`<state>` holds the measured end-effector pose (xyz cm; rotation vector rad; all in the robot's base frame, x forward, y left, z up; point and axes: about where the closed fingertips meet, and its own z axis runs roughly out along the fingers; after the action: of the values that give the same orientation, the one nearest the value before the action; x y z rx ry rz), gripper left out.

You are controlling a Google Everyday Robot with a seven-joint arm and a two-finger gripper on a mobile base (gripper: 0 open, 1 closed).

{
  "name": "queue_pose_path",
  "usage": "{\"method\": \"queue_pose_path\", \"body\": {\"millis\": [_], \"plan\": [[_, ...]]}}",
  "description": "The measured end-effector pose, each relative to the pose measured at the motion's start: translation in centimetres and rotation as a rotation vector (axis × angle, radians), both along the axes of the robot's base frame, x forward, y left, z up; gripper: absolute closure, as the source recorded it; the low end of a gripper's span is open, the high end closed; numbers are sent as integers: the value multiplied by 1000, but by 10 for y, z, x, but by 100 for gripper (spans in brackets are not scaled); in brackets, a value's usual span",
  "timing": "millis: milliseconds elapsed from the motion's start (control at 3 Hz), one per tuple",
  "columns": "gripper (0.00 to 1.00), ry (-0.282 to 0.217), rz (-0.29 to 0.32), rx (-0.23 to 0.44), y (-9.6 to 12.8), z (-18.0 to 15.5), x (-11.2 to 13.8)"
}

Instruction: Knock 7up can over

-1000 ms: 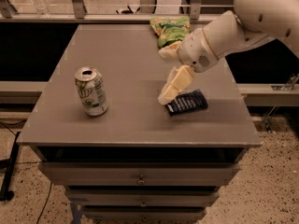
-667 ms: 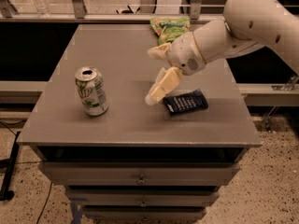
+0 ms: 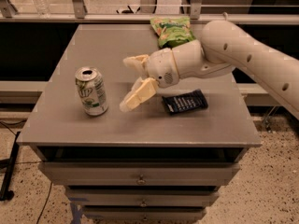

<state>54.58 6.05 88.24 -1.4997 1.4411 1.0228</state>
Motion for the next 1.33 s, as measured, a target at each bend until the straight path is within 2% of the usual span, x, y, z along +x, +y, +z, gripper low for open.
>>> {"method": "queue_pose_path", "body": {"millis": [333, 667, 1000, 1333], "plan": [[0, 50, 36, 111, 27, -9, -2], [0, 64, 48, 176, 45, -11, -5], [0, 33, 44, 200, 58, -8, -11], [0, -8, 45, 196, 70, -3, -16]]}}
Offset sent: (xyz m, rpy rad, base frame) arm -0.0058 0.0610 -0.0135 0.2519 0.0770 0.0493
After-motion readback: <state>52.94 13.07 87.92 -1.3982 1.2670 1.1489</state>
